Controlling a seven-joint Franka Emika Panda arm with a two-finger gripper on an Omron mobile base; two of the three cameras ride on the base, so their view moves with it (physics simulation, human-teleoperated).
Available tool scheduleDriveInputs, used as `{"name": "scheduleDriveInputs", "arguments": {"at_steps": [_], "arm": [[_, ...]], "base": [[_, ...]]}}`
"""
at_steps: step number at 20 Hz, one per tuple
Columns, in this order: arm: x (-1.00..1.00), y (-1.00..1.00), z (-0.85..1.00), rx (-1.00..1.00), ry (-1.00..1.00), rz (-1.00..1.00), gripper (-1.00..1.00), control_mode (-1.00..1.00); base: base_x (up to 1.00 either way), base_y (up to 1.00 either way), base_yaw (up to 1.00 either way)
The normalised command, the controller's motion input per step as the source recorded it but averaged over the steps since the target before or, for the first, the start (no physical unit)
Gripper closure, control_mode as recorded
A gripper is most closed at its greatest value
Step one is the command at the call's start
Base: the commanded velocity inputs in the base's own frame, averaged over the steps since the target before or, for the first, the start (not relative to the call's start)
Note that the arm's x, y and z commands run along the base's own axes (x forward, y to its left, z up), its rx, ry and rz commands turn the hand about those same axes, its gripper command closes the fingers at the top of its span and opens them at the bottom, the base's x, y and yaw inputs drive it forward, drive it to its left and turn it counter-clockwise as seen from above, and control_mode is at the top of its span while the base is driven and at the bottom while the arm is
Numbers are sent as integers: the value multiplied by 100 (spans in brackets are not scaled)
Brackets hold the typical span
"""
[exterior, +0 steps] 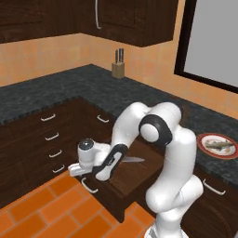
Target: Pick up the knife from the drawer and place it on the cutting board. Then place the meat from the plate to the cutting board.
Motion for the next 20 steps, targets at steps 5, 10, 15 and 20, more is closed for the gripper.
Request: {"name": "scheduleDriveInputs", "arguments": {"at_steps": [5,10,15,20], "arm": [[-1,2,75,-6,0,-1,-100,-100],[0,-15,99,0,2,0,-100,-100],[0,-7,100,1,4,5,-100,-100],[25,-45,12,-11,0,22,-100,-100]], "base": [[0,0,0],[0,0,0],[0,0,0],[0,0,0]]}}
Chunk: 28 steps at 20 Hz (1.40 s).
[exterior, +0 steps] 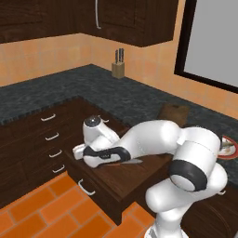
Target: Pick up the knife from the drawer and place it on the cutting board. Then place the meat from the plate to the cutting board.
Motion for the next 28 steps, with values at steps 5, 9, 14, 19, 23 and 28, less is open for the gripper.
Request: {"name": "scheduleDriveInputs", "arguments": {"at_steps": [5,9,14,19,23,28], "arm": [[60,-68,0,-7,8,52,-100,-100],[62,-46,-2,0,37,39,-100,-100],[54,-7,-47,-18,45,6,-100,-100],[30,-23,-57,-20,21,-2,-100,-100],[41,-39,-41,-2,2,-5,-100,-100],[25,-20,-50,0,-4,-1,-100,-100]], "base": [[0,0,0],[0,0,0],[0,0,0],[0,0,0],[0,0,0],[0,0,0]]}}
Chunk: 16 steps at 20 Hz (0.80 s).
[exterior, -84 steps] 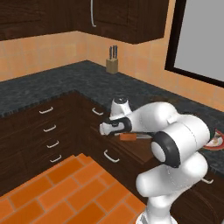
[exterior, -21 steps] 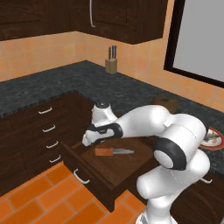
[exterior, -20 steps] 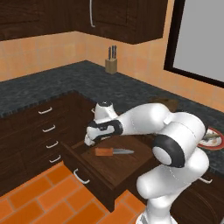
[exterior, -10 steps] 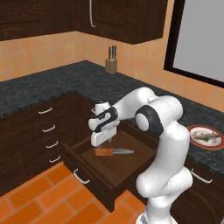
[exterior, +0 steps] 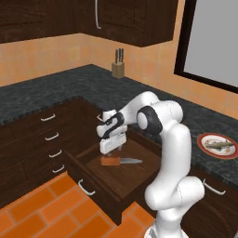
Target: Pick up the knife from the drawer and place it on the cutting board. Then place the meat from the plate to the cutting board.
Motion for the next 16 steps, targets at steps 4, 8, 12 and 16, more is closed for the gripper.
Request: {"name": "scheduleDriveInputs", "arguments": {"at_steps": [4,8,12,16], "arm": [[14,0,-55,-7,-19,0,-100,-100],[24,-1,-40,-2,-10,1,-100,-100],[29,0,-31,0,-3,8,-100,-100],[16,0,-31,0,0,8,-100,-100]], "base": [[0,0,0],[0,0,0],[0,0,0],[0,0,0]]}}
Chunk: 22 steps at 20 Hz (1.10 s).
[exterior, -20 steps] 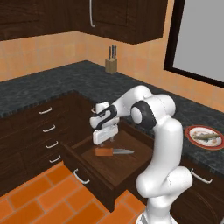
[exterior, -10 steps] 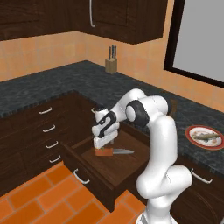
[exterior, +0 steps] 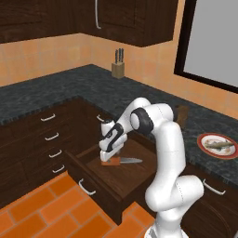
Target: Pick up the knife from the drawer and place it on the cutting board. Then place the meat from the plate to the cutting board.
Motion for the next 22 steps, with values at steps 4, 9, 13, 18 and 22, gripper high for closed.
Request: {"name": "scheduleDriveInputs", "arguments": {"at_steps": [4,9,13,18,22], "arm": [[0,0,-38,0,0,9,-100,-100],[-12,0,-42,0,0,11,-100,-100],[-16,0,-41,0,0,12,-100,-100],[-38,1,-47,2,0,9,-100,-100],[-57,0,-53,1,0,1,-100,-100]], "base": [[0,0,0],[0,0,0],[0,0,0],[0,0,0],[0,0,0]]}}
